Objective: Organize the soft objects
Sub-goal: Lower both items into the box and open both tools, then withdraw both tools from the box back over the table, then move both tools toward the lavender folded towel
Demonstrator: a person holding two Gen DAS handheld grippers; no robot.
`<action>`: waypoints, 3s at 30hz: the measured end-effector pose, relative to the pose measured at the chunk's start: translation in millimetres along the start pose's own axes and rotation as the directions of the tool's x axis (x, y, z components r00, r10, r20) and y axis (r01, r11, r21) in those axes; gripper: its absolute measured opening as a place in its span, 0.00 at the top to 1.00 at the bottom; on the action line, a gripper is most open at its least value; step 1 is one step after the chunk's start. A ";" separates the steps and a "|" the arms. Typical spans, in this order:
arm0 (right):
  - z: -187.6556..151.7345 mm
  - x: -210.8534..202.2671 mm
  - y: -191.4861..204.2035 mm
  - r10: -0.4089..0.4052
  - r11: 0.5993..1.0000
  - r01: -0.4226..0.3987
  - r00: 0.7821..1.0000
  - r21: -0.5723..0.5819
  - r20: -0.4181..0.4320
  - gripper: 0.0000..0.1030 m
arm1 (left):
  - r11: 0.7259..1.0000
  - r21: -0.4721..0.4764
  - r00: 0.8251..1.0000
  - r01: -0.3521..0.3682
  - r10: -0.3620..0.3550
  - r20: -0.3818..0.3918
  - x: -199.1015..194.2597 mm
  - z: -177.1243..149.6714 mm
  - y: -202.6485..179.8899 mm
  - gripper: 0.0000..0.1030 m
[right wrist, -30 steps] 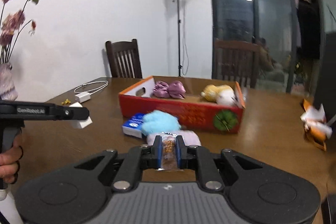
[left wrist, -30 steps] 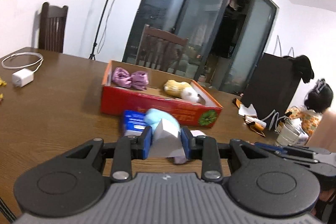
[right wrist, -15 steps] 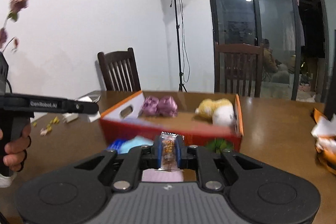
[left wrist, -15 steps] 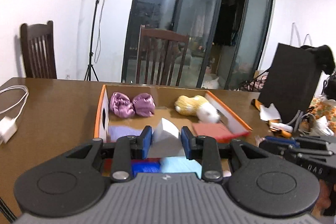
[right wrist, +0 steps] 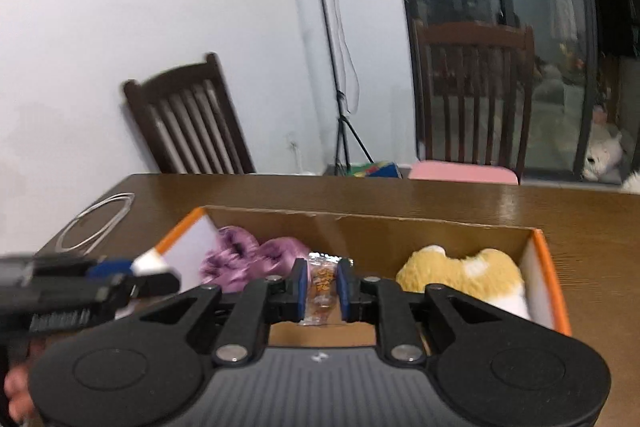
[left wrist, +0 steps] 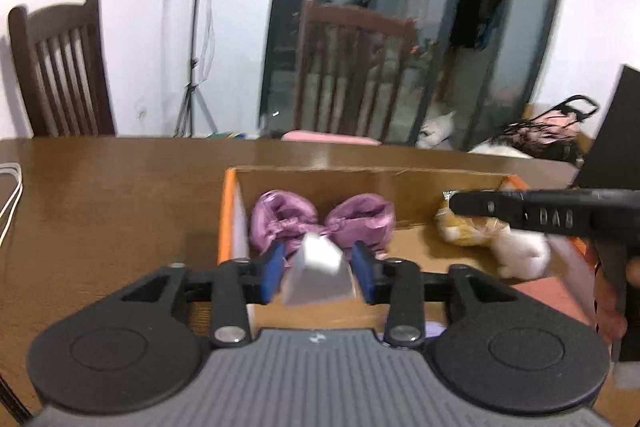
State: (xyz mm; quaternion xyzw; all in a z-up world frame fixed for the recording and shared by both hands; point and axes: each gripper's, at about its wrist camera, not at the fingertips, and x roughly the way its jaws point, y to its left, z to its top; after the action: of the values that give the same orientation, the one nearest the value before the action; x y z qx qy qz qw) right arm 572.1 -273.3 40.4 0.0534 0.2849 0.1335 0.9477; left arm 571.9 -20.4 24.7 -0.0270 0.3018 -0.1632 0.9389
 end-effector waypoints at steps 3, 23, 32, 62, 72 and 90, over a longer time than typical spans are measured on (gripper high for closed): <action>1.3 25.5 -10.3 -0.022 0.998 0.023 1.000 0.060 -0.007 0.49 | 0.999 -0.025 0.999 0.039 -0.038 0.018 2.4 -5.0 9.1 0.55; 11.0 -55.1 21.7 0.011 1.000 -0.012 0.999 0.021 0.045 0.42 | 0.998 -0.018 0.982 0.065 -0.061 0.180 -137.9 -0.5 -16.0 0.47; -5.0 -203.7 39.7 0.020 0.998 -0.013 0.992 -0.060 0.122 0.31 | 0.996 0.087 0.945 0.037 -0.063 0.321 -266.1 -15.6 -74.3 0.32; -275.1 -424.8 65.5 -0.085 0.990 0.107 0.974 -0.093 0.211 0.11 | 0.991 0.025 0.957 0.130 -0.132 0.257 -389.3 -233.0 -111.6 0.01; -273.4 -382.4 62.6 -0.066 0.994 0.080 0.983 -0.079 0.173 0.12 | 0.994 -0.022 0.971 0.111 -0.104 0.216 -343.6 -226.9 -107.2 0.02; -189.2 -198.8 -13.1 0.050 0.982 -0.064 0.995 0.176 0.085 0.49 | 0.979 -0.202 0.998 0.009 0.003 0.060 -149.9 -159.9 -150.3 0.39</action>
State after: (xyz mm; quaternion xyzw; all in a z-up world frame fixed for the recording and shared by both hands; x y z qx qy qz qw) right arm 310.7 -337.4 -14.8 0.1516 0.2560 0.1323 0.9455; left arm 321.6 -106.5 0.2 -0.1276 0.2887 -0.1322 0.9396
